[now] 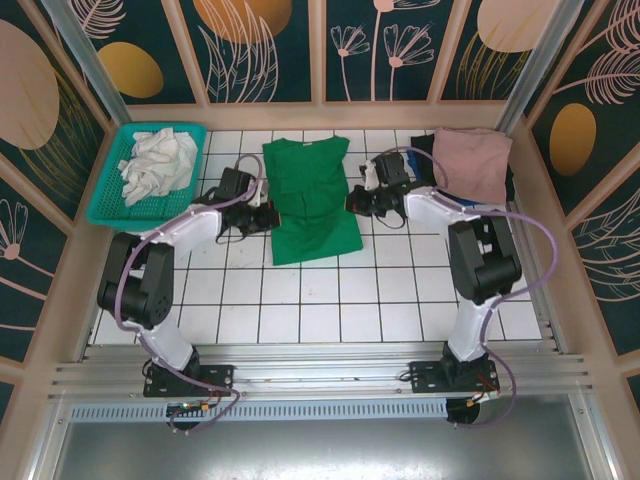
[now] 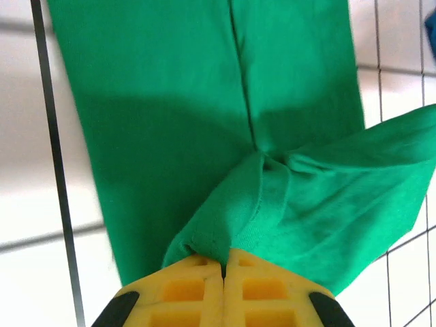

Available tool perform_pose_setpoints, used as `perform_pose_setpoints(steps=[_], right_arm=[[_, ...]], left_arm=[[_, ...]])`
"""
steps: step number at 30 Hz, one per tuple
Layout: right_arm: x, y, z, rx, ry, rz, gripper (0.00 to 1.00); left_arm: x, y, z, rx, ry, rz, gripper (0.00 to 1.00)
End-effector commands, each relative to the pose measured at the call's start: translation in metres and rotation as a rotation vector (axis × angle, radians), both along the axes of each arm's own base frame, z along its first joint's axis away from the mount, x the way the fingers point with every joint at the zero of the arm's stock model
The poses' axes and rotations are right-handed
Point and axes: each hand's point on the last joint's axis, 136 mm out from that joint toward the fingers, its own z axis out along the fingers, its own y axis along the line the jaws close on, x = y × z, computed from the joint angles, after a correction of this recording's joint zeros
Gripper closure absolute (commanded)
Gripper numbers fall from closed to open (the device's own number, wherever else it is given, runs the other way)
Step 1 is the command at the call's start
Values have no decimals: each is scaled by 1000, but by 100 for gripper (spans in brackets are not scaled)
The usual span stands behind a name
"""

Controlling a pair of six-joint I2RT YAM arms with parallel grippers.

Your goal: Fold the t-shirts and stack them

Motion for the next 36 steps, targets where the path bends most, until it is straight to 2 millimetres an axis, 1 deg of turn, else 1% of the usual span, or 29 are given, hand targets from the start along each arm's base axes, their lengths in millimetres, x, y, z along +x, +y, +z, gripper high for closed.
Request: perform_pose_setpoints(steps=[1,5,10,13,14,15,16,18,19,20,21,22,23,24,25,27,28,30,31,33,34,36], right_arm=[[18,2,0,10,-17,33,100],[34,2,-10,23,3,28,100],[51,-2,-19,49,16,16,100],[62,-2,-27,54,27,19,100],[65,-2,-31,59,35,21,97],[67,-3,-34,60,41,20,94],[70,-7,-39,53,52,11,94],[77,-18,-42,33,59,-20,90],[80,-25,-41,25,57,-41,86],[84,-33,-37,23,46,-61,77],[86,-38,-32,23,37,-76,67],[89,-43,-26,23,23,-90,61],[91,-46,-20,17,8,-102,57],[91,-49,-17,8,-2,-109,55],[92,-52,-11,-5,-18,-117,55],[86,-55,-2,-26,-39,-134,55],[80,-55,1,-36,-51,-140,55],[62,-47,7,-37,-75,-128,58],[51,-40,7,-37,-83,-113,58],[32,-24,3,-34,-87,-81,59],[23,-12,-1,-21,-77,-53,59],[15,9,-12,-11,-58,-1,60]], left_arm=[[16,1,-2,7,-16,-36,100],[27,6,-21,-23,24,-30,100],[42,16,-36,-22,50,-6,100],[53,16,-43,-24,62,-3,100],[55,13,-45,-37,62,-11,94],[57,10,-45,-48,60,-19,92],[59,10,-47,-47,63,-18,93],[63,15,-49,-29,64,-8,93],[66,18,-48,-27,58,2,93],[68,20,-46,-32,57,10,93],[70,23,-45,-34,57,17,90],[71,26,-45,-30,61,25,84],[73,30,-44,-24,61,37,78],[75,32,-43,-22,60,43,78],[76,34,-40,-21,52,51,77],[77,37,-34,-16,40,64,75],[78,38,-28,-11,26,67,75],[78,43,-16,11,-4,86,72],[78,46,-10,21,-20,97,68],[77,52,-1,43,-43,126,67],[75,52,3,40,-52,132,66],[67,44,7,47,-62,124,66]])
